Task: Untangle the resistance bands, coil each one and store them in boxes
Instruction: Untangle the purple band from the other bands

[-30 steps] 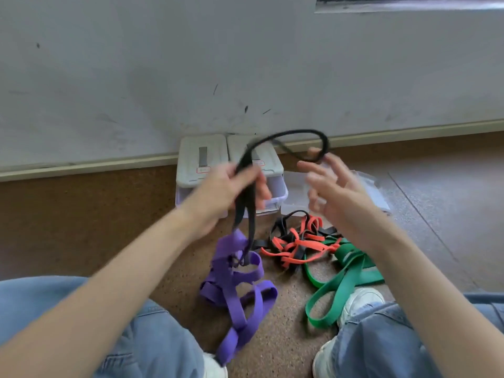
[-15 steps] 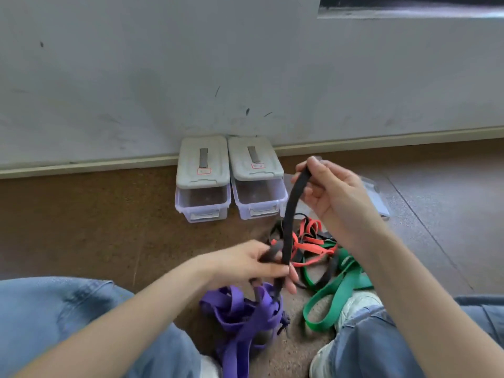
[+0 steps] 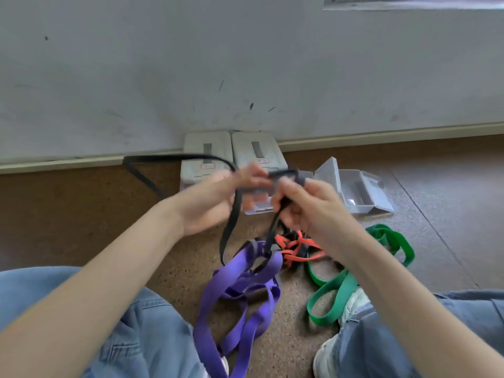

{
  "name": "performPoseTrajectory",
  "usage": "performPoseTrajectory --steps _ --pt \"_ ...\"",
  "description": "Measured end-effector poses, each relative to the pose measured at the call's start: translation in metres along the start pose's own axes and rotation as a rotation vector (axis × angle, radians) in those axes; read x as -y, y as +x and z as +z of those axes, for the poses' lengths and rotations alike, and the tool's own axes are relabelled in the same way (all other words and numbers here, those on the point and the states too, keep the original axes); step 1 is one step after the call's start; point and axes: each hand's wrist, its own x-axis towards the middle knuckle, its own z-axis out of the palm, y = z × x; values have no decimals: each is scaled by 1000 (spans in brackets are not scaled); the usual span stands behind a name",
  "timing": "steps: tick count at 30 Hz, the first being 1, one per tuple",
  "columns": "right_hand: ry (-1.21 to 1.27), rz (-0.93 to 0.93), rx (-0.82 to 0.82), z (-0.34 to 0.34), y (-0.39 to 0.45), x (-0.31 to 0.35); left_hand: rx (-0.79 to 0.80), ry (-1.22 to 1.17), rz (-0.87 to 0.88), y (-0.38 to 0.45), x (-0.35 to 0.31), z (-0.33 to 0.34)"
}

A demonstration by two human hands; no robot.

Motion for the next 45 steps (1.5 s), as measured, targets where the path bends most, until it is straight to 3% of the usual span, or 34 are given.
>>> performPoseTrajectory --steps 2,4,7,9,10,12,13,16,19,22,24,26,29,32,37,40,43,45 --pt "166 -48 -6 -6 4 12 161 281 -163 -2 29 8" --pt "196 -99 22 -7 6 17 227 501 -191 -2 46 21" --pt "180 -110 -8 -19 6 17 103 423 -97 2 38 23" --pt "-29 -6 -9 -34 4 17 -35 222 -53 3 16 16" --pt "-256 81 12 -40 1 14 -75 148 -14 3 6 13" --pt "-691 211 156 -38 -4 -1 -97 22 67 3 -12 13" --pt "-762 205 218 -31 -6 -10 -92 -23 102 2 -19 15" --pt "-600 50 146 -1 -5 -32 -91 -66 151 1 -28 24" --pt "-512 -15 -47 3 0 -35 -242 -85 152 3 -27 14" --pt "-225 114 -138 -7 3 -29 -357 50 41 3 -19 -10" --pt "-29 181 -45 -12 2 -23 -211 182 -106 1 -5 -9" --pt "-132 229 38 -9 2 -21 -68 145 -178 -1 10 4" --pt "-592 166 -52 -1 2 -22 -191 73 -139 0 18 19" --pt "-837 37 -141 -2 2 -22 -260 199 -33 4 15 17" --pt "-689 35 -226 -11 4 -16 -290 647 92 -2 -10 12" --pt "-655 30 -324 -32 6 0 -425 768 179 -3 -24 -7" --pt "-509 103 -317 -53 4 9 -605 619 175 -5 -36 -25" --pt "-570 171 -306 -51 3 3 -536 341 129 -9 -41 -23"
